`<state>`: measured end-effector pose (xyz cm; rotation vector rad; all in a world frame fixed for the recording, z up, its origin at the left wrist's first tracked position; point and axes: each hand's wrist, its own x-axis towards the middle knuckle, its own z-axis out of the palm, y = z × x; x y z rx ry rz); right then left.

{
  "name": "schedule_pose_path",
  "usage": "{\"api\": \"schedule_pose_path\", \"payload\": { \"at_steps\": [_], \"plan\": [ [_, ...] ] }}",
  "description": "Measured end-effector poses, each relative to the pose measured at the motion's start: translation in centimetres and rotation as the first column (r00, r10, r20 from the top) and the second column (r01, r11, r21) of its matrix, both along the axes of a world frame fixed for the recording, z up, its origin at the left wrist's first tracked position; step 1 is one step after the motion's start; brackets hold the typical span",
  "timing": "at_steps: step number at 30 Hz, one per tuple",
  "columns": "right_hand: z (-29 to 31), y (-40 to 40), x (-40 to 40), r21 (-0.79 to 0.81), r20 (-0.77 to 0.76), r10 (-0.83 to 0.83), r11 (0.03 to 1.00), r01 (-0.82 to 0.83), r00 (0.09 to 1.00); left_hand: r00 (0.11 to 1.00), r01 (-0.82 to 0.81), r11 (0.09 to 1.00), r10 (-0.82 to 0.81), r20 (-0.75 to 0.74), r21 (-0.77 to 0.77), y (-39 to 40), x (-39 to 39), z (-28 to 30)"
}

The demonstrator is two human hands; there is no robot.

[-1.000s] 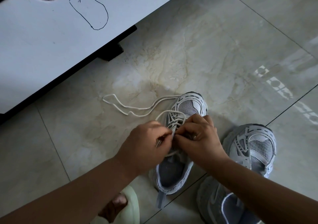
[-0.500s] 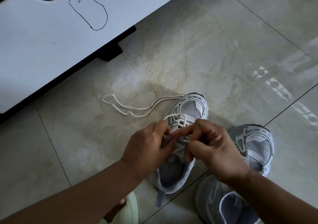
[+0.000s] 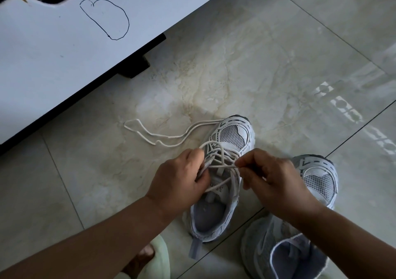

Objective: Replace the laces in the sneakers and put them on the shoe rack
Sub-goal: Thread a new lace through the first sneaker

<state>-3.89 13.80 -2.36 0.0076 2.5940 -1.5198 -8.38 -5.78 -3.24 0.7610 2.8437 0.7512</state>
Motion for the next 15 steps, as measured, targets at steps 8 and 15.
{"api": "schedule_pose_path", "payload": {
  "at_steps": [8,15],
  "plan": [
    [-0.8,3.4,0.6,0.255,0.031,0.044,0.966,-0.051,0.999,0.995,-0.088,0.996,0.087,-0.04,-0.023,-1.7,-1.3,0.0],
    [-0.4,4.6,0.8,0.38,0.069,0.043,0.923,-0.066,0.997,0.991,-0.132,0.99,0.13,-0.038,-0.047,-2.6,-1.5,0.0]
  ]
}}
